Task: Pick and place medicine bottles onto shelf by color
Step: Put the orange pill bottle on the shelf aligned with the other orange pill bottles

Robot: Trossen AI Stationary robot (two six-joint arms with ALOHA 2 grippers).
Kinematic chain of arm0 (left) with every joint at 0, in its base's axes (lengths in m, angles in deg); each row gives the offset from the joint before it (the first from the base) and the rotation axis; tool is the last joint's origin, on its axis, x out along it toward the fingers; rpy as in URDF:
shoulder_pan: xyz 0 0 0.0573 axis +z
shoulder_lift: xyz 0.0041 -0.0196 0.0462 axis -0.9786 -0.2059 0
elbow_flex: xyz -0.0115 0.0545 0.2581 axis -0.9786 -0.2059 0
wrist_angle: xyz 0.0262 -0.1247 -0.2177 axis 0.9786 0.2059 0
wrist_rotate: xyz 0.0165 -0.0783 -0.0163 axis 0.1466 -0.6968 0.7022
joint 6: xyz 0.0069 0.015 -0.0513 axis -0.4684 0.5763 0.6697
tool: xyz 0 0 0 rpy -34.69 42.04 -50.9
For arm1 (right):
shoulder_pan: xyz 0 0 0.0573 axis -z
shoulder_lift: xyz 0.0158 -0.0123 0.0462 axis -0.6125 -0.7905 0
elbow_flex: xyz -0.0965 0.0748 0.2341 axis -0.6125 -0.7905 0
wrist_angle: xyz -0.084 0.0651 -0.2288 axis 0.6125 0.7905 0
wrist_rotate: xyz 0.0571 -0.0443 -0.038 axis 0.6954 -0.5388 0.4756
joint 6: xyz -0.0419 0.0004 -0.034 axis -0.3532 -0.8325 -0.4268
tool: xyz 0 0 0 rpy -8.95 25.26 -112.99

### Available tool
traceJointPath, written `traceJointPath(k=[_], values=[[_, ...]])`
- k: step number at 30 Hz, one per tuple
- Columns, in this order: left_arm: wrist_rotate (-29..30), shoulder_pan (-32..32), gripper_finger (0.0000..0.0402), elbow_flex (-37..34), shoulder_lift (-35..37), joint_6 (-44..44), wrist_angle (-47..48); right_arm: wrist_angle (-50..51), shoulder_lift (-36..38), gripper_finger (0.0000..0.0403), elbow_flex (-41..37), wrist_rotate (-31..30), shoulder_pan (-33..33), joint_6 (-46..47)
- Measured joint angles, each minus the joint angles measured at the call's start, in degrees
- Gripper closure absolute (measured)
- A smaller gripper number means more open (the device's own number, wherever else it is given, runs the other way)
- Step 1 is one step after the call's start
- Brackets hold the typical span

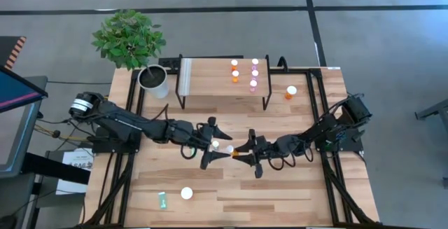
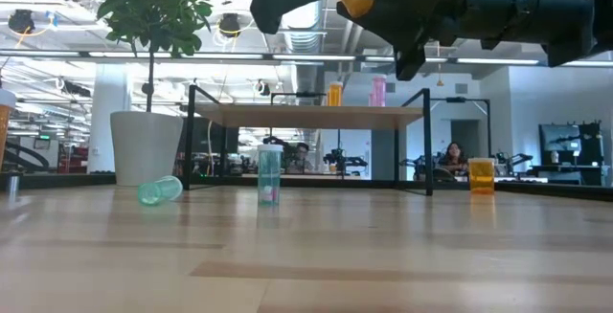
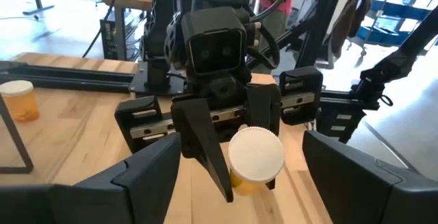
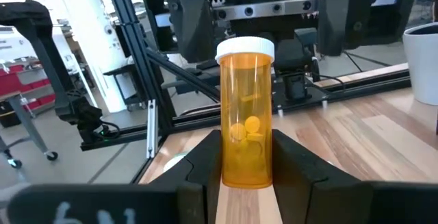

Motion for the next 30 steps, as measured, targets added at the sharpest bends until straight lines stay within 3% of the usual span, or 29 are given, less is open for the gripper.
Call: traceJointPath(k=[30], values=[[-2.5,0.0,0.0285,0.0,0.0,0.0,1.2,-0.2,0.0,0.0279,0.0,-0.1,0.0,0.6]])
